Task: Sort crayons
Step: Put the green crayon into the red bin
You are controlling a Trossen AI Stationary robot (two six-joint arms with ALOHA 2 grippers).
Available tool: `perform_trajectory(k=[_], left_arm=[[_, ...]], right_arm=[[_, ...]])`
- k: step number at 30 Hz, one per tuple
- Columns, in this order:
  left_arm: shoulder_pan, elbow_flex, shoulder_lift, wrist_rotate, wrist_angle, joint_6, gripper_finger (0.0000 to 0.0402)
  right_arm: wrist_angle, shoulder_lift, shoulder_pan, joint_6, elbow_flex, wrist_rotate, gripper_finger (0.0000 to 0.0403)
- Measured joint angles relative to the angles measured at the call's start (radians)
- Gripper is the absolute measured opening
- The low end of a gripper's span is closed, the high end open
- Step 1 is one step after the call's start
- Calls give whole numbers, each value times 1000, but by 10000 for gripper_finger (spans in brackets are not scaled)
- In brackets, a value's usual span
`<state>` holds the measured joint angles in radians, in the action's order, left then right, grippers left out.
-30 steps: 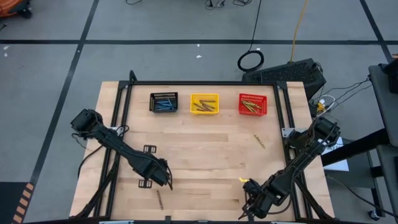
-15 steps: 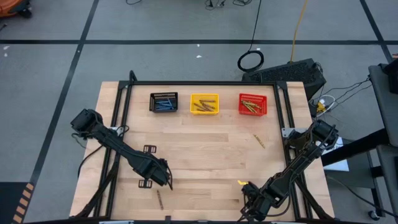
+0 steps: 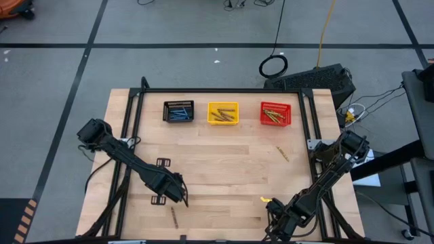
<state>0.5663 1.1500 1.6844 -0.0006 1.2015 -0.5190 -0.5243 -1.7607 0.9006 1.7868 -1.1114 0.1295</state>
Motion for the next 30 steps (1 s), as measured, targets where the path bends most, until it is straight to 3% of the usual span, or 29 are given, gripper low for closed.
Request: perform_trajectory(k=[22, 30], left_arm=[[0, 0, 0, 0, -9, -3, 86], [0, 0, 0, 0, -44, 0, 86]], right_arm=[[-2, -114, 0, 33, -6, 7, 114], [-51, -195, -20, 44, -11, 86, 114]])
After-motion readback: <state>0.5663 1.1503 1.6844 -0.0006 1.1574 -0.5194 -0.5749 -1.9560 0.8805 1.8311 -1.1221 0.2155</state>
